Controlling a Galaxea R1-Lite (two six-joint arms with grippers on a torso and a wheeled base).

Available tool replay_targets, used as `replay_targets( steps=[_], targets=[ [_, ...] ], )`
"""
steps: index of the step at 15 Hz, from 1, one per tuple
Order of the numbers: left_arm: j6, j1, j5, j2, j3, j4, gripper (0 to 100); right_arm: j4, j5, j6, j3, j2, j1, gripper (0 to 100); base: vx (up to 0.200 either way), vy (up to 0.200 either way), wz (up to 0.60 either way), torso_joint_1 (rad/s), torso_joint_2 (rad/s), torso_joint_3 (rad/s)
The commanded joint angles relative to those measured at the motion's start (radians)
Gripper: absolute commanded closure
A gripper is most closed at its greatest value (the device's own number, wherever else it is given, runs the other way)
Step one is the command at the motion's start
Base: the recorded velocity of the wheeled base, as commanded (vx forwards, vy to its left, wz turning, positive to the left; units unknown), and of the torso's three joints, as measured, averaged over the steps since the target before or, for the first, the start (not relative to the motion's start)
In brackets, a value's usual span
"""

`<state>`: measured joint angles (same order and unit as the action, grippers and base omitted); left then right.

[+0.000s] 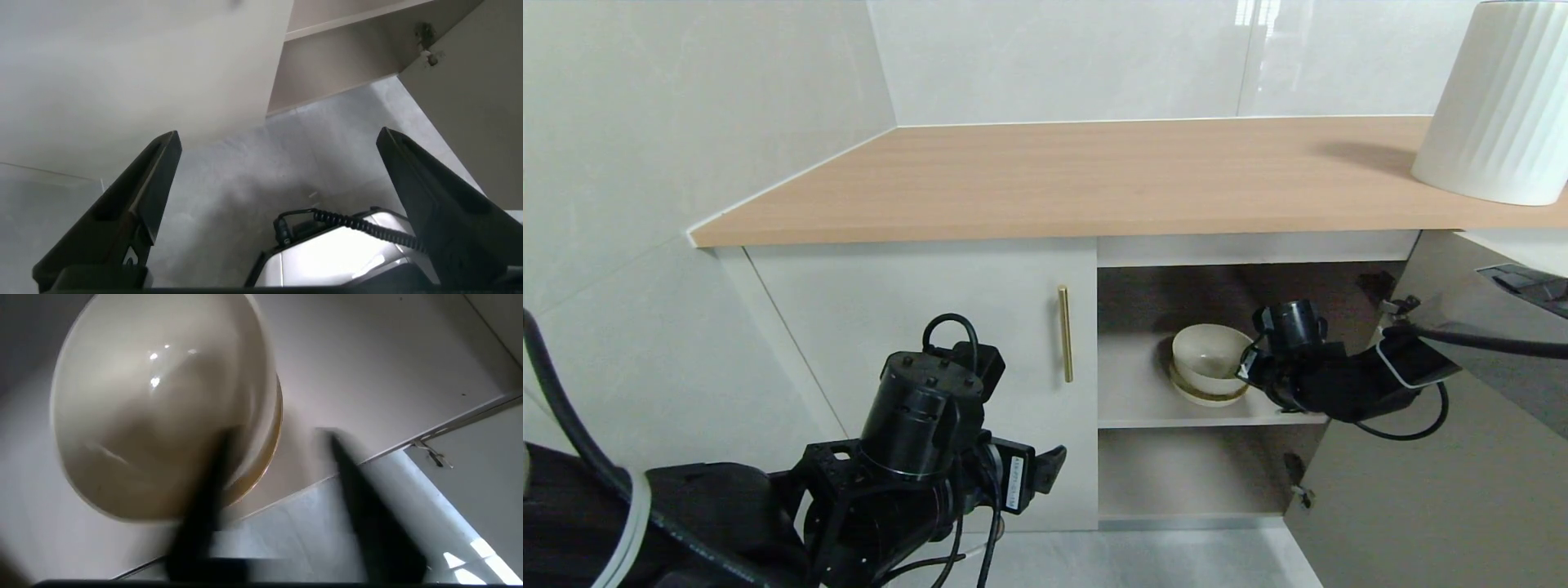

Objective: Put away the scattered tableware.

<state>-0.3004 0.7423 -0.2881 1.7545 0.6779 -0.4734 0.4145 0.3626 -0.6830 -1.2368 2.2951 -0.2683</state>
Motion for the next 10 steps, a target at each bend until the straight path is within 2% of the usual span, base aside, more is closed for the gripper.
replay_targets(
  steps=[1, 6, 8, 10],
  targets=[
    [0.0, 0.0, 0.0, -0.001, 0.0, -0.001, 0, 0.0, -0.001, 0.0, 0.002, -0.003, 0.0, 0, 0.0, 0.0, 0.0, 0.0, 0.0, 0.0],
    [0.0, -0.008, 0.0, -0.004, 0.0, -0.001, 0, -0.036, -0.03, 0.0, 0.037, -0.085, -0.028, 0, 0.0, 0.0, 0.0, 0.0, 0.0, 0.0],
    [-0.005, -0.015, 0.0, -0.021, -0.015, -0.002, 0, -0.137, -0.174, 0.008, 0.115, -0.238, -0.083, 0, 0.0, 0.0, 0.0, 0.0, 0.0, 0.0],
    [-0.005, -0.018, 0.001, -0.073, -0.044, -0.004, 0, -0.315, -0.211, 0.04, 0.138, -0.396, -0.15, 0, 0.0, 0.0, 0.0, 0.0, 0.0, 0.0]
  ],
)
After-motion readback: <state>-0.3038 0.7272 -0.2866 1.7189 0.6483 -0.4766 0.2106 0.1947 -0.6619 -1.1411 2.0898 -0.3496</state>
